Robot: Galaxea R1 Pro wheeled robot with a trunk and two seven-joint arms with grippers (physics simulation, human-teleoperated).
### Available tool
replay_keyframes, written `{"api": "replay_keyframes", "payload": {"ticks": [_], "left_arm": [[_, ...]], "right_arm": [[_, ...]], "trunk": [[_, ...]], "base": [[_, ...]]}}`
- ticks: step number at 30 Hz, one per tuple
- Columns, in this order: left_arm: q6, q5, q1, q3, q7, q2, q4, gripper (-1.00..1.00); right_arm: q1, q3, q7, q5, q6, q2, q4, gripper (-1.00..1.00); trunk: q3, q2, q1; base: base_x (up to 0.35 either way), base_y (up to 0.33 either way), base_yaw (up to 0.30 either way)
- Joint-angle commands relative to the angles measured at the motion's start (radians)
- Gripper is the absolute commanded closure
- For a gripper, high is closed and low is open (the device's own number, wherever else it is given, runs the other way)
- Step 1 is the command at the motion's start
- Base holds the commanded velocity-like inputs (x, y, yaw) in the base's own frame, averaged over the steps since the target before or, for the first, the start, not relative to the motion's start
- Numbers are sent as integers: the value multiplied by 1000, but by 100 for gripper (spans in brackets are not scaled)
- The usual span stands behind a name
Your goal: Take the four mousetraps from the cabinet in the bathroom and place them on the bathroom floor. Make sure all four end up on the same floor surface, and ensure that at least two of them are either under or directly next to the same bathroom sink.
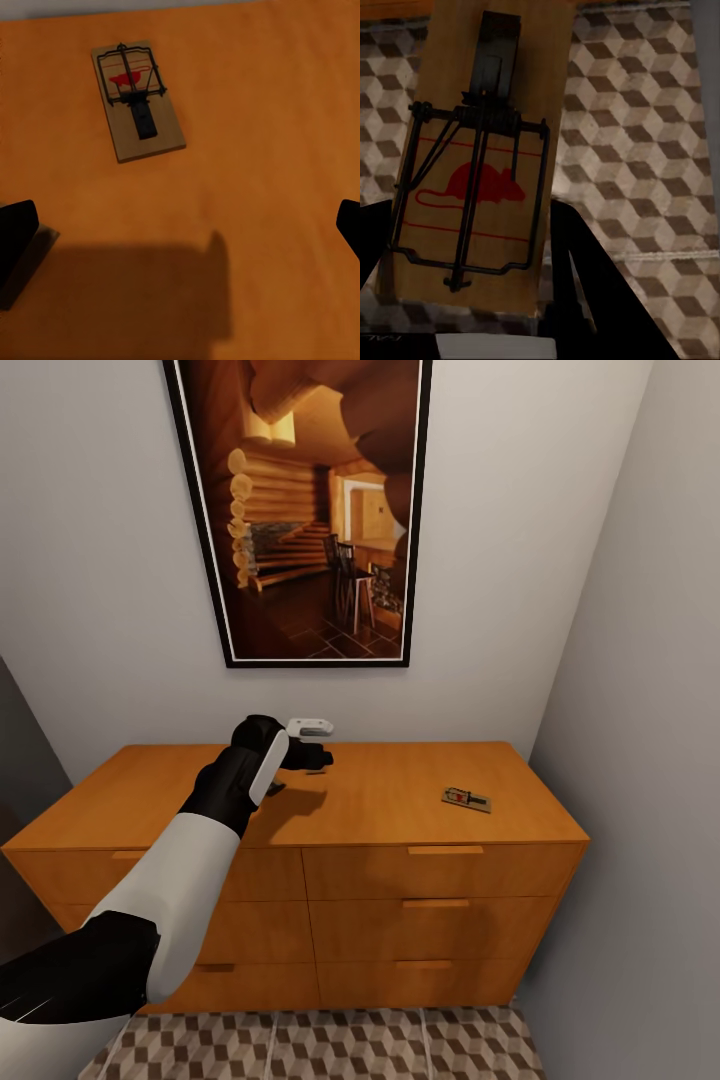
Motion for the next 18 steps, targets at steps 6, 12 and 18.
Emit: {"api": "replay_keyframes", "payload": {"ticks": [6, 12, 18], "left_arm": [[4, 10, -1, -1, 9, 0, -1, -100], [4, 10, -1, -1, 9, 1, -1, -100], [4, 10, -1, -1, 9, 2, 3, -100]], "right_arm": [[-1, -9, 20, -6, 29, 0, 1, 100], [-1, -9, 22, -6, 32, 3, 1, 100], [-1, -9, 23, -7, 32, 7, 1, 100]], "trunk": [[-1, -1, 0], [-1, -1, 0], [-1, -1, 0]], "base": [[0, 0, 0], [0, 0, 0], [97, 0, 0]]}}
